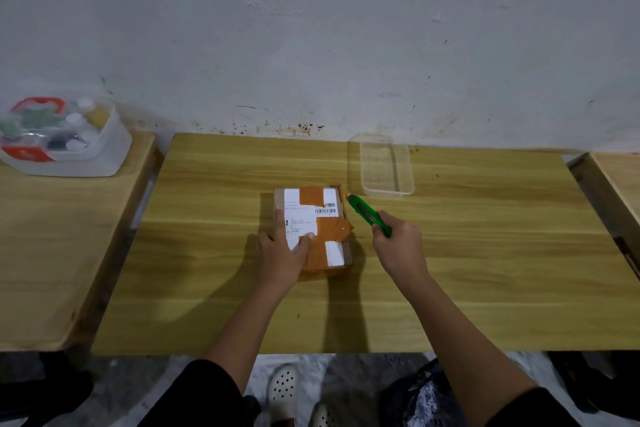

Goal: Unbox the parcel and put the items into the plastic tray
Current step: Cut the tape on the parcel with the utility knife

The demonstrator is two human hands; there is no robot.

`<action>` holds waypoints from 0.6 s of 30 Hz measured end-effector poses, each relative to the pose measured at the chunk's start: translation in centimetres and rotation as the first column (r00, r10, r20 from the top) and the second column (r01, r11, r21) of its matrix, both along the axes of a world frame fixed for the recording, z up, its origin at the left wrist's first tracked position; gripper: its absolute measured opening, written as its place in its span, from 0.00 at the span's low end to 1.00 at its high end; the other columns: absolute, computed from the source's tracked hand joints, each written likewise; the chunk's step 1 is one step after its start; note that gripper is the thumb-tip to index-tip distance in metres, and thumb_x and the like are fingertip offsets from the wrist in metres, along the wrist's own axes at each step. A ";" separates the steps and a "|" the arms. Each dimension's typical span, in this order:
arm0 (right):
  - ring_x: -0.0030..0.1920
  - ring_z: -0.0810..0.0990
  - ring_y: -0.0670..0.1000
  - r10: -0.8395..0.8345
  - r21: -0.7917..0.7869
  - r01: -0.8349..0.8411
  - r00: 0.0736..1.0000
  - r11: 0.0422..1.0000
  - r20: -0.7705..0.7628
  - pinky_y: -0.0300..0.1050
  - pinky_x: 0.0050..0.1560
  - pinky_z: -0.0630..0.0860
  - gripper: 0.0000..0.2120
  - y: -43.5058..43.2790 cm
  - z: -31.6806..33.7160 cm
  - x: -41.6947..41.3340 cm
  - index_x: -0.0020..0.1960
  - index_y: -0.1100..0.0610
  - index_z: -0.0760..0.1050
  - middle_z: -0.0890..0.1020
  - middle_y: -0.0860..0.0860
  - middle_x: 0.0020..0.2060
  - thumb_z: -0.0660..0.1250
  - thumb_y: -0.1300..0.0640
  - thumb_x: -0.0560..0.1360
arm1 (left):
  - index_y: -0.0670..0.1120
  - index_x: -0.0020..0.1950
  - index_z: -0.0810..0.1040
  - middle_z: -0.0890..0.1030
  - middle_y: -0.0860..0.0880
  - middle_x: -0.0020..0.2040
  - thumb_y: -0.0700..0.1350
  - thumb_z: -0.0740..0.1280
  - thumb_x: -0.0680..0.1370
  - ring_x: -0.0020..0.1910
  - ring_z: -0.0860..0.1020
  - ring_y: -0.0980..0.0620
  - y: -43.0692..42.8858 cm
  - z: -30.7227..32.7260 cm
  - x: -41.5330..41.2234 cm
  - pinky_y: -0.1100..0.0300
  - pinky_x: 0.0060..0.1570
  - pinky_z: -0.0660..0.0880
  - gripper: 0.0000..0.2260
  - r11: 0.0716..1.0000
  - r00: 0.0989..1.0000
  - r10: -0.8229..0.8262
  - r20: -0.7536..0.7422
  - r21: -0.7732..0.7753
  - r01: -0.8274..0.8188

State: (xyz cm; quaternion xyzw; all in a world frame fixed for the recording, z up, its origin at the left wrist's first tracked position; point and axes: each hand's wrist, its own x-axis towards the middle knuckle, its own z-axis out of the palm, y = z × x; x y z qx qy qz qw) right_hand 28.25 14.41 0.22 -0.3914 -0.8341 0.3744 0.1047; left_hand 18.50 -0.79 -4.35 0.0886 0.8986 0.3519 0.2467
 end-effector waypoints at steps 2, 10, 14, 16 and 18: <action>0.30 0.75 0.51 0.009 0.004 -0.009 1.000 1.000 0.003 0.39 0.27 0.68 0.17 0.1 -0.1 -0.2 0.64 0.57 0.73 0.82 0.59 0.42 0.60 0.62 0.77 | 0.57 0.76 0.43 0.60 0.38 0.68 0.58 0.61 0.77 0.64 0.67 0.39 0.1 0.0 0.1 0.53 0.55 0.69 0.34 0.996 0.999 0.023 0.029 0.087 -0.026; 0.33 0.77 0.53 0.040 0.039 -0.039 0.999 0.998 -0.018 0.42 0.31 0.71 0.16 -0.3 0.1 -0.5 0.63 0.58 0.73 0.82 0.60 0.42 0.60 0.62 0.76 | 0.58 0.76 0.45 0.62 0.38 0.70 0.57 0.61 0.77 0.67 0.66 0.38 -0.1 -0.4 0.0 0.50 0.59 0.68 0.33 0.988 0.999 0.040 0.025 0.150 -0.043; 0.34 0.79 0.55 0.074 0.083 -0.075 0.997 0.994 0.019 0.44 0.31 0.73 0.15 -0.3 0.0 -0.6 0.63 0.58 0.74 0.82 0.60 0.42 0.60 0.62 0.76 | 0.57 0.76 0.45 0.63 0.39 0.71 0.56 0.61 0.77 0.68 0.65 0.39 0.0 -0.7 0.0 0.52 0.59 0.67 0.33 0.982 0.998 0.061 0.030 0.177 -0.065; 0.37 0.80 0.56 0.084 0.110 -0.089 0.995 0.990 0.056 0.47 0.34 0.78 0.15 -0.6 0.4 -0.7 0.62 0.59 0.74 0.82 0.60 0.43 0.60 0.61 0.76 | 0.57 0.76 0.45 0.63 0.40 0.71 0.56 0.61 0.77 0.68 0.65 0.40 0.1 -0.9 0.0 0.52 0.59 0.67 0.33 0.981 0.997 0.065 0.029 0.179 -0.070; 0.39 0.80 0.59 0.089 0.136 -0.102 0.991 0.985 0.101 0.52 0.38 0.80 0.15 -0.9 0.8 -1.0 0.62 0.61 0.73 0.81 0.62 0.44 0.60 0.61 0.76 | 0.57 0.76 0.45 0.65 0.40 0.70 0.56 0.61 0.77 0.67 0.66 0.40 0.1 -1.2 0.0 0.53 0.57 0.68 0.33 0.981 0.997 0.069 0.022 0.179 -0.072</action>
